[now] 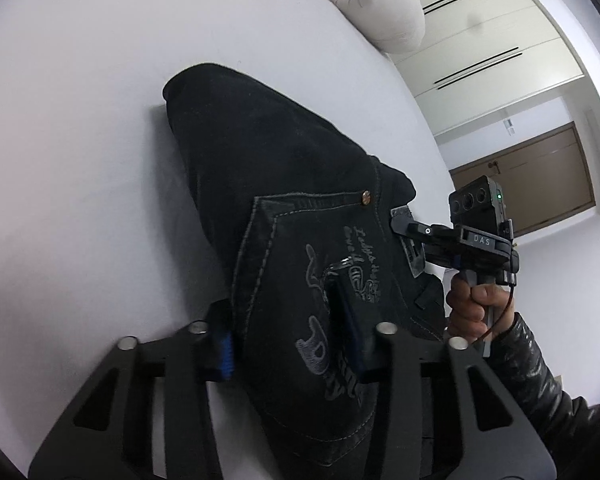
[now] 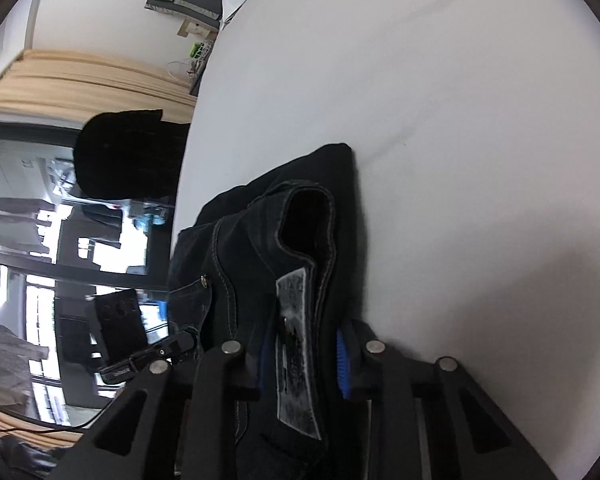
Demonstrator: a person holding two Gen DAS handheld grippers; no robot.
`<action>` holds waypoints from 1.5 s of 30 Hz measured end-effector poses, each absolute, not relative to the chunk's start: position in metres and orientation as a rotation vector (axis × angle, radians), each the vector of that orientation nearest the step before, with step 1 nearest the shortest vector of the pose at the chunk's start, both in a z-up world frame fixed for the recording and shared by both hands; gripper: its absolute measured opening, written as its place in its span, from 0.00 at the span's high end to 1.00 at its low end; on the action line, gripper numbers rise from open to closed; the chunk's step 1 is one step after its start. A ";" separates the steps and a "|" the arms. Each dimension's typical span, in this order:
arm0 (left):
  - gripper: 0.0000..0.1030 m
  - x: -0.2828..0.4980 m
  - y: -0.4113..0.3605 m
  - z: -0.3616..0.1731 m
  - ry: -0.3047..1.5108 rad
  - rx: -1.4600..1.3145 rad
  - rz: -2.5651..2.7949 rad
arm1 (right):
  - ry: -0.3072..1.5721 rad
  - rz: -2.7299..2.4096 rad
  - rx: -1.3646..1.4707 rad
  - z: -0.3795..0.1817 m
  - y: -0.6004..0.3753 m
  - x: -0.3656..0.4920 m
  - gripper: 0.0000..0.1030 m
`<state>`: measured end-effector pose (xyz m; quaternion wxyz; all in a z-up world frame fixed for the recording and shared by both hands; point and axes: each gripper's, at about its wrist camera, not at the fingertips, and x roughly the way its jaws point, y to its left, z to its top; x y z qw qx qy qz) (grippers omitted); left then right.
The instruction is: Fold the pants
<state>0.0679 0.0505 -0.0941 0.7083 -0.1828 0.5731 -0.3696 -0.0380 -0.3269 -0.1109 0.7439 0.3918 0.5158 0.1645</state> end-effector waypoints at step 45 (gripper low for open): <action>0.60 0.303 0.237 -0.104 1.037 -0.498 -0.573 | 0.963 0.348 1.024 -0.118 -0.288 0.149 0.42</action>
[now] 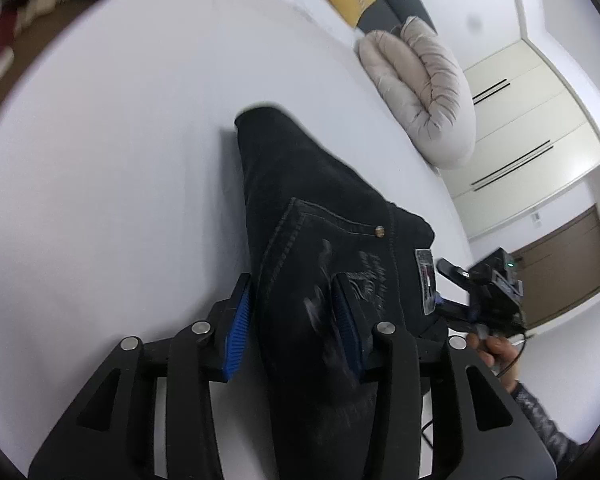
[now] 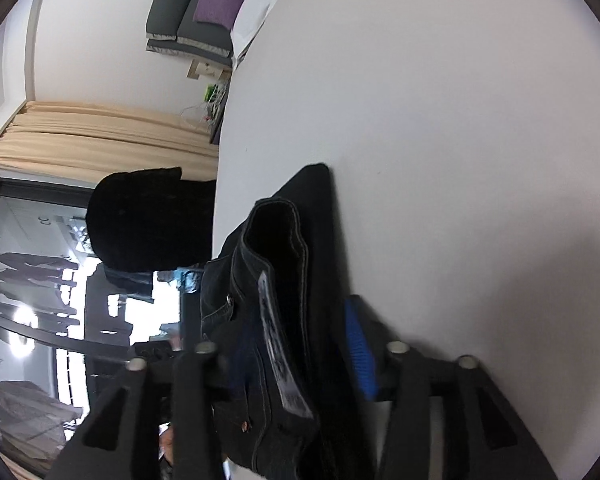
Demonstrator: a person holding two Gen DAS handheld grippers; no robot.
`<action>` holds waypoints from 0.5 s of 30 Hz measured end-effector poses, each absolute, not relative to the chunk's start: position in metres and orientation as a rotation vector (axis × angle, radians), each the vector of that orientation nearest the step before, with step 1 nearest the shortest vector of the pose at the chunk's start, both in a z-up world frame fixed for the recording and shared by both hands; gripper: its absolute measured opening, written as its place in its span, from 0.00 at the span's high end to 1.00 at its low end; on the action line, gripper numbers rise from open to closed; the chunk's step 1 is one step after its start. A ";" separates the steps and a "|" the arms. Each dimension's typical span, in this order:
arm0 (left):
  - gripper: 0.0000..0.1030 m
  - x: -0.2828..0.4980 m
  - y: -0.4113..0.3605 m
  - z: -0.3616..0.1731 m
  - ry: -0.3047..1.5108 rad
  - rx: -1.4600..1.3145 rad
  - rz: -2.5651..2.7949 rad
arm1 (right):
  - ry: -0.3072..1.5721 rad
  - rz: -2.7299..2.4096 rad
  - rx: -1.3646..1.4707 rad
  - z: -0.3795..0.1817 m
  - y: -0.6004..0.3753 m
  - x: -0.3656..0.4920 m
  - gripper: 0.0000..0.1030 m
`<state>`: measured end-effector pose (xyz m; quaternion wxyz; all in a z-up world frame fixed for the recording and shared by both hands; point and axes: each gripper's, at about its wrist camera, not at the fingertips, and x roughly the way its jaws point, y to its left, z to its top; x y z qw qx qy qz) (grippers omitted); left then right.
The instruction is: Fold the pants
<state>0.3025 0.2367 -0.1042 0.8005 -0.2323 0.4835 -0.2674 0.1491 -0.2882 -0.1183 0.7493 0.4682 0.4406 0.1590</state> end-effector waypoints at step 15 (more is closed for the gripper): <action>0.00 0.047 0.194 0.144 0.270 -0.033 -0.138 | 0.535 0.122 0.431 0.097 -0.221 -0.022 0.16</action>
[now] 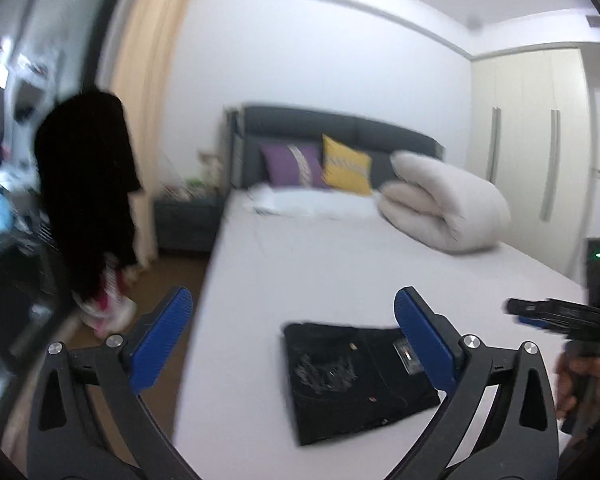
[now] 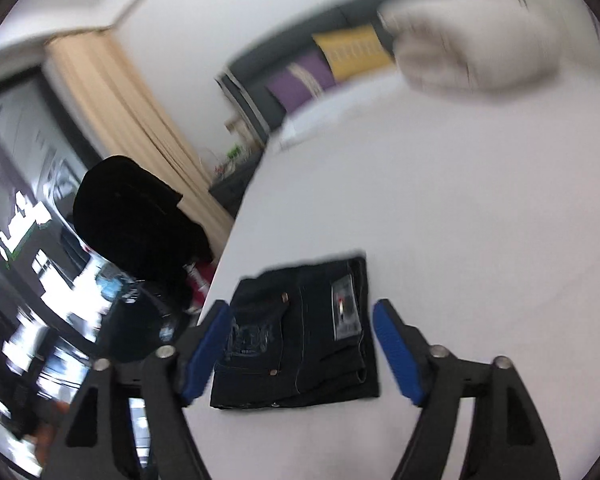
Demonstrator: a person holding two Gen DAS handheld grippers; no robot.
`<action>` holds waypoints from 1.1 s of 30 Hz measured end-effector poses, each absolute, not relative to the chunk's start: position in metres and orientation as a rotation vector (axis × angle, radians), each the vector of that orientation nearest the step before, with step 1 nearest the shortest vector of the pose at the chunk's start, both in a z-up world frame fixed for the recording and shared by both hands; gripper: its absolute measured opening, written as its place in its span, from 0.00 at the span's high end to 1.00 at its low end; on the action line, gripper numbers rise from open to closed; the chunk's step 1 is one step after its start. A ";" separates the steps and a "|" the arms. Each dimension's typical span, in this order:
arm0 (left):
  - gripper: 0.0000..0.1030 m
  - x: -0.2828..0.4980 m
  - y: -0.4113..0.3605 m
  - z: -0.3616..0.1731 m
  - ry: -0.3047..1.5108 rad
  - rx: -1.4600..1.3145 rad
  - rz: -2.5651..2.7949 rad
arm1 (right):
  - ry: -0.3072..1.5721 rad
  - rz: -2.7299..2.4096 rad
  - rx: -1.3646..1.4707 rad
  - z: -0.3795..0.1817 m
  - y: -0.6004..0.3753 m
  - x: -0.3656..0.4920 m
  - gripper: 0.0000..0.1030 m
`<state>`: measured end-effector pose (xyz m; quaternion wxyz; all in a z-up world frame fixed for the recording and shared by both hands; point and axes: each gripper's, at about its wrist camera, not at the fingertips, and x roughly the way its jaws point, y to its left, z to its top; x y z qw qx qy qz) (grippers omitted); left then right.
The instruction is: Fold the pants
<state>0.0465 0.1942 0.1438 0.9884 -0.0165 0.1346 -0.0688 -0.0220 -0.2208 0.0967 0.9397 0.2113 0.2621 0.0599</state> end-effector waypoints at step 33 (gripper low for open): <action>0.00 0.000 0.151 0.065 0.734 0.038 0.021 | 0.547 -0.094 0.132 0.138 -0.115 -0.144 0.00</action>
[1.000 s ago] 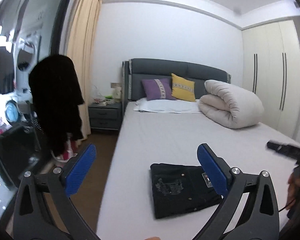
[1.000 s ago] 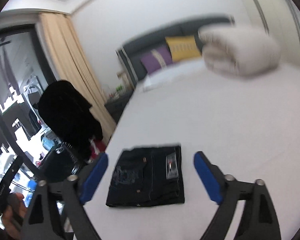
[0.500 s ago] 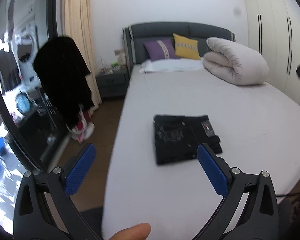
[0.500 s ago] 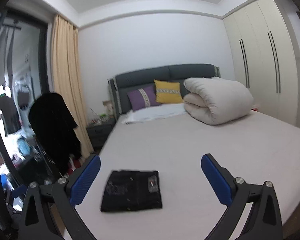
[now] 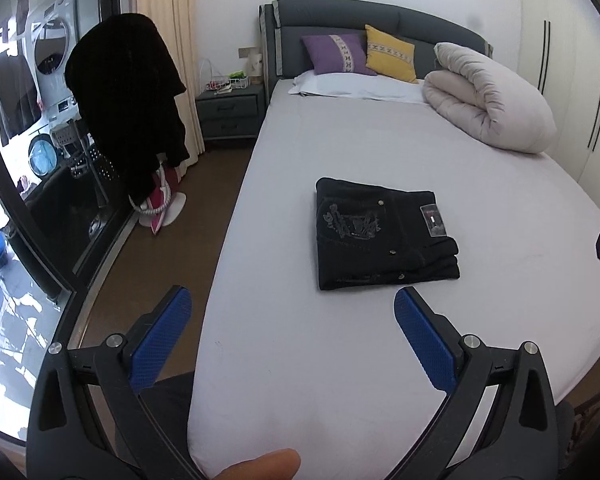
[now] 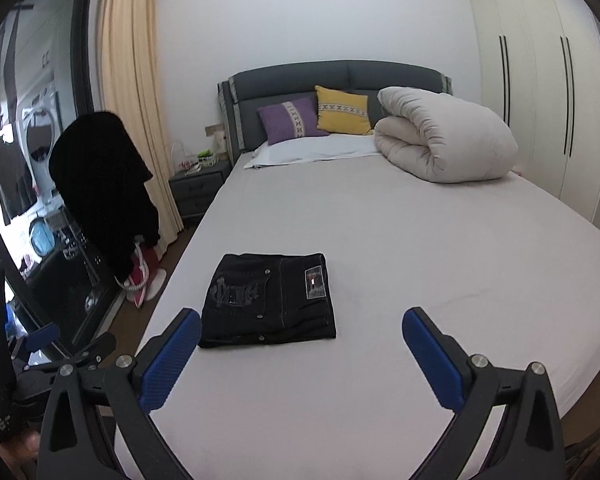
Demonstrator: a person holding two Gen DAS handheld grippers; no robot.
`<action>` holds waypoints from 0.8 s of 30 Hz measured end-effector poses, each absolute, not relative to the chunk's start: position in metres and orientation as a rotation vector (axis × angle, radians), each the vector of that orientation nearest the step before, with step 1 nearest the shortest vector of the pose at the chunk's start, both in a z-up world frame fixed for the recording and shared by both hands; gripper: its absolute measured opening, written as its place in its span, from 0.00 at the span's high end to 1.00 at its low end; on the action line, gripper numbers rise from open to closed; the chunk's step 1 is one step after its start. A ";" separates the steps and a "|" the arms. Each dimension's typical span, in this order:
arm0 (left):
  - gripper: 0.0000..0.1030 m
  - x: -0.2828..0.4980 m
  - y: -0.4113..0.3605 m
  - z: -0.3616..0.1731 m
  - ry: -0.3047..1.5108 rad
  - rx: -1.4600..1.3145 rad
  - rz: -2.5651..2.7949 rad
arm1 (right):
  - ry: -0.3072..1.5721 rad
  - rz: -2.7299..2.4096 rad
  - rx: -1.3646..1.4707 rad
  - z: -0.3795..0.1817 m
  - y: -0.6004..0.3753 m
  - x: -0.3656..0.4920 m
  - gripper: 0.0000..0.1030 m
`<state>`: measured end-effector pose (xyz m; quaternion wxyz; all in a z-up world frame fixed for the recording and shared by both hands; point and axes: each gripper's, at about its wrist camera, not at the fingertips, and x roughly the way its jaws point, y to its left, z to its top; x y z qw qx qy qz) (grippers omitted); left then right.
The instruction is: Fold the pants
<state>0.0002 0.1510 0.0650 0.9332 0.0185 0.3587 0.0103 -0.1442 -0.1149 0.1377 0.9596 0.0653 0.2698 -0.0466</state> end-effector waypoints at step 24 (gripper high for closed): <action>0.00 0.009 0.150 0.054 0.761 0.034 0.028 | 0.625 -0.051 0.095 0.117 -0.101 -0.135 0.00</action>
